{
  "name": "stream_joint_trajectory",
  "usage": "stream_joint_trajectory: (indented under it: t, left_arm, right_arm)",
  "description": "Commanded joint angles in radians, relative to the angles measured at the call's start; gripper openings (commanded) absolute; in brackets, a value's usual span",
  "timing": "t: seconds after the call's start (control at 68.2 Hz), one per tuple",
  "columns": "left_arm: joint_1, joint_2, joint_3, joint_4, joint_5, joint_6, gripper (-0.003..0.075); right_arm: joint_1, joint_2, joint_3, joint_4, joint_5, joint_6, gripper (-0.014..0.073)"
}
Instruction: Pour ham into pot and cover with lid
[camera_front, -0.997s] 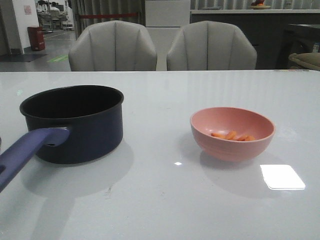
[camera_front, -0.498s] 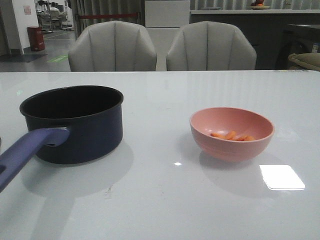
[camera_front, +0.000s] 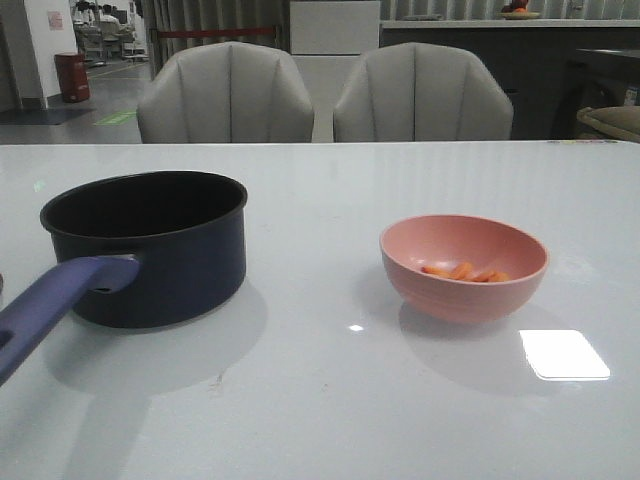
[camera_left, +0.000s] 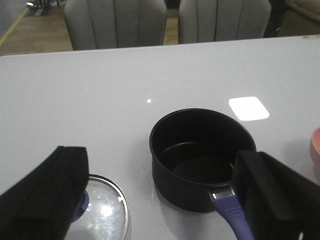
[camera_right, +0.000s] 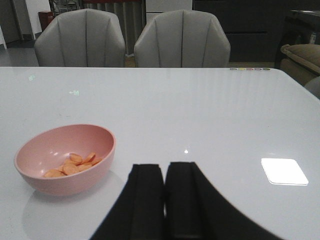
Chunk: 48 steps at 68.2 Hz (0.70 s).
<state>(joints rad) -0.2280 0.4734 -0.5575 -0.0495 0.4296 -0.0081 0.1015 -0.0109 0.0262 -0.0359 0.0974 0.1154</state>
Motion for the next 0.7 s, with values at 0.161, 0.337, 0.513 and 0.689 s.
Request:
stream_joint_trajectory:
  t: [0.161, 0.337, 0.513, 0.689]
  left_arm:
    - [-0.018, -0.364, 0.133, -0.029, -0.037, 0.0, 0.0624]
    - [-0.02, -0.5, 0.223, -0.006, -0.087, 0.0, 0.0624]
    - [-0.06, -0.481, 0.223, -0.01, -0.058, 0.0, 0.0624]
    - [-0.068, -0.481, 0.223, -0.01, -0.056, 0.0, 0.0624]
  right_arm:
    - [-0.005, -0.019, -0.005, -0.013, -0.074, -0.007, 0.0162]
    - [-0.005, -0.019, -0.005, -0.013, -0.078, -0.007, 0.0162]
    - [-0.005, -0.019, -0.005, -0.013, -0.207, -0.005, 0.0162]
    - [-0.004, 0.031, -0.141, -0.013, -0.158, 0.01, 0.0162]
